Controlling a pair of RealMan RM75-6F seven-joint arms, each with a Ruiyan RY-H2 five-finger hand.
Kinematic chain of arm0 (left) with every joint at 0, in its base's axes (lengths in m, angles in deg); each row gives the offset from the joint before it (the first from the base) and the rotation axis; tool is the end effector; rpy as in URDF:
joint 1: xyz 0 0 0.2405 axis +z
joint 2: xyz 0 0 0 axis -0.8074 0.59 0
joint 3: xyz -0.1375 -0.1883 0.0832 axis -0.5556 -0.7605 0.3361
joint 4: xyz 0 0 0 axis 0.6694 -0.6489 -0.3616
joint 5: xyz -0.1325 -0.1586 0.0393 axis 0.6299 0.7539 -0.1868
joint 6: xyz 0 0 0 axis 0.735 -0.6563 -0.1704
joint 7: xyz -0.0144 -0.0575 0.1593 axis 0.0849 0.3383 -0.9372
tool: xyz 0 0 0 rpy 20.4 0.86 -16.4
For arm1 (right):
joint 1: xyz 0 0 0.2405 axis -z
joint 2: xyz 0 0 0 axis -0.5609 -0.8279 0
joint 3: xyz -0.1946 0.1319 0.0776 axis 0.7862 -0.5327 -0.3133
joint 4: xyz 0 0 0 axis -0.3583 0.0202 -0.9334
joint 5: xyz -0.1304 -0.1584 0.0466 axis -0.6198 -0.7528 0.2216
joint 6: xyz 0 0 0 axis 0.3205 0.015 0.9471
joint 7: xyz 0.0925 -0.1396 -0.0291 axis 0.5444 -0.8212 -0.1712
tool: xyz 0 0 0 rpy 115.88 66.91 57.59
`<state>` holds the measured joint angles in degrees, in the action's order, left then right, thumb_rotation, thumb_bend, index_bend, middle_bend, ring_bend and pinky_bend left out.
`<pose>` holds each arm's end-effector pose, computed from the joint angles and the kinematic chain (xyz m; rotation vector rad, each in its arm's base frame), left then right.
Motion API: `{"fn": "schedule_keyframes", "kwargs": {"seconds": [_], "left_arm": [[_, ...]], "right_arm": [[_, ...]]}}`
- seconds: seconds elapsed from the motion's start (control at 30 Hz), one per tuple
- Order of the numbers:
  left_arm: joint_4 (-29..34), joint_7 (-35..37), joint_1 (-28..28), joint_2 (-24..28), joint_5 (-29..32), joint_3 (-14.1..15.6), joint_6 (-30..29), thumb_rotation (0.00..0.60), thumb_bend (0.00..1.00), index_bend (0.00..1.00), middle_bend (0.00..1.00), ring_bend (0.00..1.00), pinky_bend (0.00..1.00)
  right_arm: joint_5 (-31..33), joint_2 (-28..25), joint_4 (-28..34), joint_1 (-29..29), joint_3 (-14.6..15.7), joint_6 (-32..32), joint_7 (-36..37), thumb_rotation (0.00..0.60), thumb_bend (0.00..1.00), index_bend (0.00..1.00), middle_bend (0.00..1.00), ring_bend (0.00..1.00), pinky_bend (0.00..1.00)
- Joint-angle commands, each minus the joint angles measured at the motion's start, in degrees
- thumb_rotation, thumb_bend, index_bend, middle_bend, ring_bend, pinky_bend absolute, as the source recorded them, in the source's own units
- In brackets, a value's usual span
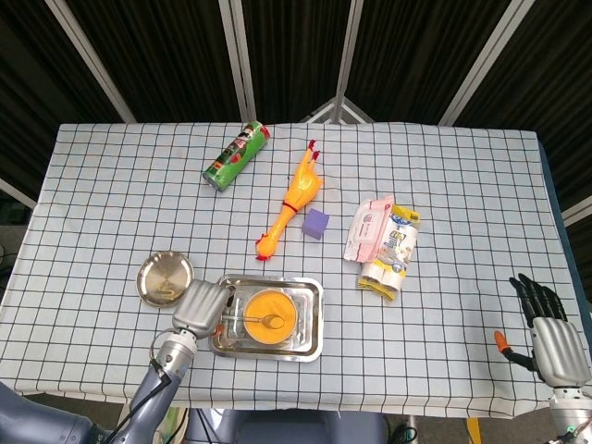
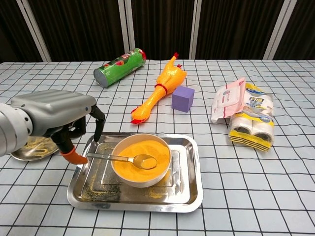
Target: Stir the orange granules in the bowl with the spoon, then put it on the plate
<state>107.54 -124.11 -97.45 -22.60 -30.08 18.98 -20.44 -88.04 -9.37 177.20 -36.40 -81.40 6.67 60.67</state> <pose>-0.0841 0.2572 -0.0314 -1.9042 -0.8951 -0.6274 -0.3080 -0.1884 0.1500 1.3104 -1.1099 0.9563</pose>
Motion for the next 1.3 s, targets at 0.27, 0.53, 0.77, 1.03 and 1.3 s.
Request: {"fn": "schedule_keyframes", "kwargs": {"seconds": [0.27, 0.53, 0.77, 1.03, 1.3], "left_arm": [[-1.56, -2.19, -0.94, -3.0, 1.79, -0.85, -1.0, 0.6, 0.46, 0.46, 0.96, 0.97, 0.94], [-2.11, -2.78, -1.32, -3.88, 3.66, -1.36, -0.85, 0.6, 0.47, 0.46, 0.96, 0.97, 0.94], [-1.68, -2.6, -1.4, -4.13, 3.89, -1.48, -1.02, 0.6, 0.47, 0.46, 0.96, 0.97, 0.94], [-1.26, -1.98, -1.24, -3.87, 2.84, -1.24, -1.47, 0.6, 0.47, 0.46, 0.96, 0.97, 0.94], [-1.61, -2.21, -1.17, -5.02, 2.72, -0.89, -2.18, 0.6, 0.47, 0.47, 0.96, 0.98, 0.95]], "right_arm": [[0.14, -0.19, 0.15, -0.02, 0.03, -0.27, 0.71, 0.6, 0.4, 0.0, 0.0, 0.0, 0.0], [0.15, -0.33, 0.35, 0.0, 0.09, -0.33, 0.78, 0.6, 0.4, 0.0, 0.0, 0.0, 0.0], [0.19, -0.38, 0.37, -0.03, 0.09, -0.42, 0.77, 0.6, 0.41, 0.0, 0.0, 0.0, 0.0], [0.08, -0.4, 0.44, -0.04, 0.17, -0.47, 0.74, 0.6, 0.4, 0.0, 0.0, 0.0, 0.0], [0.11, -0.41, 0.49, -0.04, 0.19, -0.52, 0.69, 0.6, 0.4, 0.0, 0.0, 0.0, 0.0]]}}
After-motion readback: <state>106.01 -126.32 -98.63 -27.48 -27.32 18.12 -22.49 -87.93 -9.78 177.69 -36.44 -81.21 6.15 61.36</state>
